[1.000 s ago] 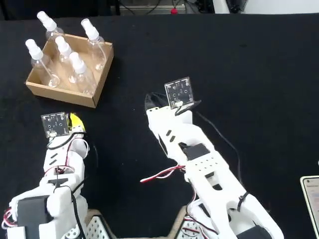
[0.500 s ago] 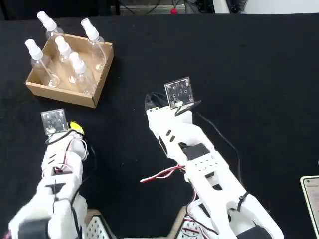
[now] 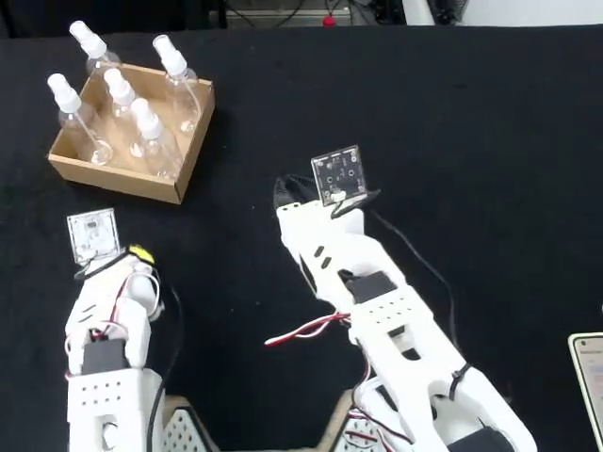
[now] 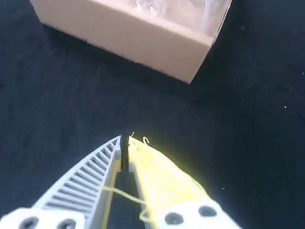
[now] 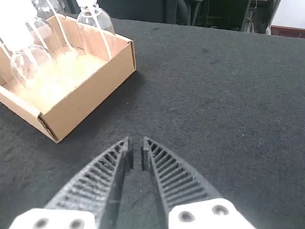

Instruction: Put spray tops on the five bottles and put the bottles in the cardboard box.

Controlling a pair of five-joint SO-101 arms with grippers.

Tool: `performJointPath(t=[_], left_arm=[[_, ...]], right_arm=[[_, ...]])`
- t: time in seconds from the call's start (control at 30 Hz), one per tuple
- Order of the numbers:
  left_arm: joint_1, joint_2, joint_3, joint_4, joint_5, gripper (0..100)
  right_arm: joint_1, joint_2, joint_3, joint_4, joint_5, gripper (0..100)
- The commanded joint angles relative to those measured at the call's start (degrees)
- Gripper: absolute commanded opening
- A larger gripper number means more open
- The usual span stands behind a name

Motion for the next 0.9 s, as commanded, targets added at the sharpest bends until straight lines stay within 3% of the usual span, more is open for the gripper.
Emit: performJointPath(t=[0.0, 0.17, 0.3, 0.5, 0.63, 0.87], left_arm=[[1.4, -8.9, 0.9, 12.7, 0.4, 3], [7.8, -10.1, 0.9, 20.1, 0.4, 3], [10.5, -10.2, 0.9, 21.2, 0.4, 3], [10.5, -10.2, 0.9, 21.2, 0.4, 3], [10.5, -10.2, 0.9, 21.2, 0.4, 3], [10.5, -10.2, 0.9, 21.2, 0.4, 3]], right_arm=[[-0.4, -0.1, -3.4, -1.7, 0.4, 4.0], [1.1, -0.4, -5.8, -1.1, 0.4, 3.9], [6.9, -6.9, -5.5, 4.4, 0.0, 3.9], [7.8, -31.4, -1.2, 26.3, 0.0, 3.9], [5.7, -49.1, 6.8, 33.3, 0.4, 4.2], [8.1, -72.8, 16.7, 45.2, 1.1, 4.3]])
